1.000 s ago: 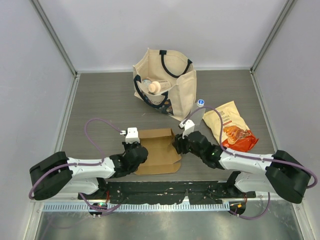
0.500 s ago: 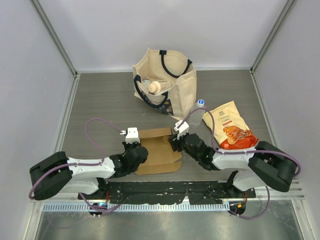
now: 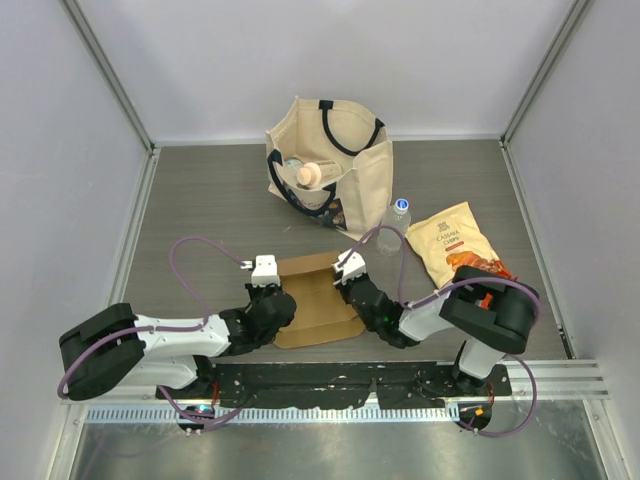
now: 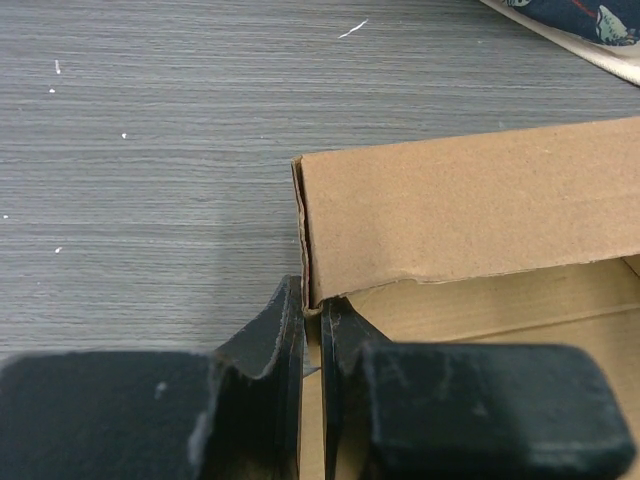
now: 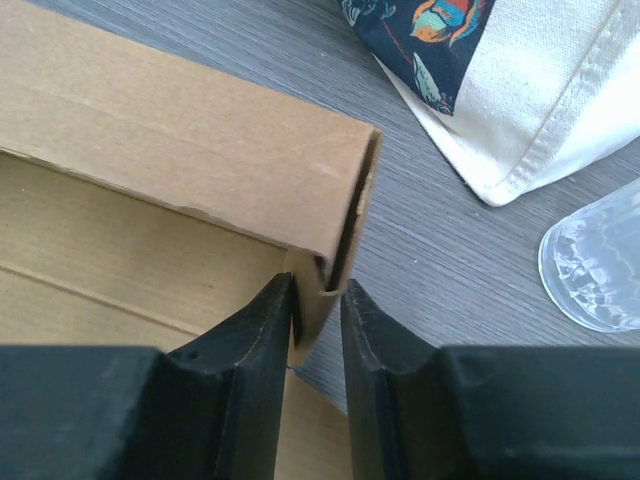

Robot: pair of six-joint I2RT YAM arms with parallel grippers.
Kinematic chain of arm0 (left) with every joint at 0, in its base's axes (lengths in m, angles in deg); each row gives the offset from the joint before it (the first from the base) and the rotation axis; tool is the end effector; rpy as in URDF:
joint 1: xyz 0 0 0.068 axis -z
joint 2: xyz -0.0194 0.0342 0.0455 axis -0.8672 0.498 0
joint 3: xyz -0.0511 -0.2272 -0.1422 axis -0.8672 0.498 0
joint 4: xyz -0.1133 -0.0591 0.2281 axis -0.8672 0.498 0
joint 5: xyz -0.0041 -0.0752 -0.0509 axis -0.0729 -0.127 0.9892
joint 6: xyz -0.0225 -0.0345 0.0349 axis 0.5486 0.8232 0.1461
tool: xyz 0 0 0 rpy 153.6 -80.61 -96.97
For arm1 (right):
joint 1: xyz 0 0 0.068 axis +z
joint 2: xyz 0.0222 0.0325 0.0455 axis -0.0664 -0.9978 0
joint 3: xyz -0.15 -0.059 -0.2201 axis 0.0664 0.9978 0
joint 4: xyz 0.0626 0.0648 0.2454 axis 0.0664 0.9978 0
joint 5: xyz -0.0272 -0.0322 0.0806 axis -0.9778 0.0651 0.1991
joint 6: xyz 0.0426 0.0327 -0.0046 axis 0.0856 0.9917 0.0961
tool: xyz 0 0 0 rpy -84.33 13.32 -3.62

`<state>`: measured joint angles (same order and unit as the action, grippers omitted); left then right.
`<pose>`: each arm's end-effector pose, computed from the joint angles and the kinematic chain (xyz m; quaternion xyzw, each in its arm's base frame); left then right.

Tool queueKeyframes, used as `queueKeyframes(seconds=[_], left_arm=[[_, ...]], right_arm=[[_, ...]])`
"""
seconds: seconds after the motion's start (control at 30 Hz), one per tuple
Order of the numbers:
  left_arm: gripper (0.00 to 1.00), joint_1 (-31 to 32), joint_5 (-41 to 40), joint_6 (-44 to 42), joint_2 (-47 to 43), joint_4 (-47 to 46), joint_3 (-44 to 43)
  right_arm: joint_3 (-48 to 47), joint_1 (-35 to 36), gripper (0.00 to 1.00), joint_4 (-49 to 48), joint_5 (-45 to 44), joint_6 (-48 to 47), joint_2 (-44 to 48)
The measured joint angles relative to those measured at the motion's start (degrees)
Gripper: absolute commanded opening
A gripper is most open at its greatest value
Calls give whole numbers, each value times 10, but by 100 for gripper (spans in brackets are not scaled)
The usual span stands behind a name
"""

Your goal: Fold the paper box

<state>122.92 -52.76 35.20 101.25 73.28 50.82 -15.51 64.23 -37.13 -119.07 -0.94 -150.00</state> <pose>0.1182 -0.1649 0.1520 -0.0435 0.8147 -0.0373 0.5770 0.1501 0.2233 0.1303 -0.2347 0.7600 0.0746 0.6014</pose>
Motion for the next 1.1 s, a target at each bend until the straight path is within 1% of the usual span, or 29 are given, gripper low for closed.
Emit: queueKeyframes(seconds=[0.1,0.2,0.27,0.3,0.37,0.5,0.67,0.87,0.9,0.93,0.97,1.0,1.1], left_arm=[[0,0,0,0,0,0,0],[0,0,-4,1,0,2,0],[0,0,-5,2,0,2,0],[0,0,-5,3,0,2,0],[0,0,-5,9,0,2,0],[0,0,-6,17,0,-2,0],[0,-1,-17,42,13,21,-19],[0,-1,-29,70,25,57,-43],[0,-1,-30,74,25,60,-44],[0,-1,-31,77,25,64,-45],[0,-1,-32,80,25,67,-45],[0,0,-31,87,25,69,-45],[0,3,-32,95,25,80,-52]], right_arm=[[-19,21,25,-25,-49,-12,-36],[-40,35,28,-40,-101,-21,-73],[-51,41,25,-45,-128,-25,-87],[-56,44,15,-45,-140,-26,-92],[-62,46,1,-48,-160,-28,-94],[-83,48,1,-59,-206,-20,-102],[-121,66,0,-72,-279,-25,-153],[-123,69,0,-73,-297,-25,-154],[-121,69,14,-76,-294,-26,-152],[-114,68,31,-82,-286,-28,-149],[-99,68,42,-93,-271,-28,-140],[-85,67,49,-95,-261,-24,-129],[-30,60,60,-62,-214,2,-57]])
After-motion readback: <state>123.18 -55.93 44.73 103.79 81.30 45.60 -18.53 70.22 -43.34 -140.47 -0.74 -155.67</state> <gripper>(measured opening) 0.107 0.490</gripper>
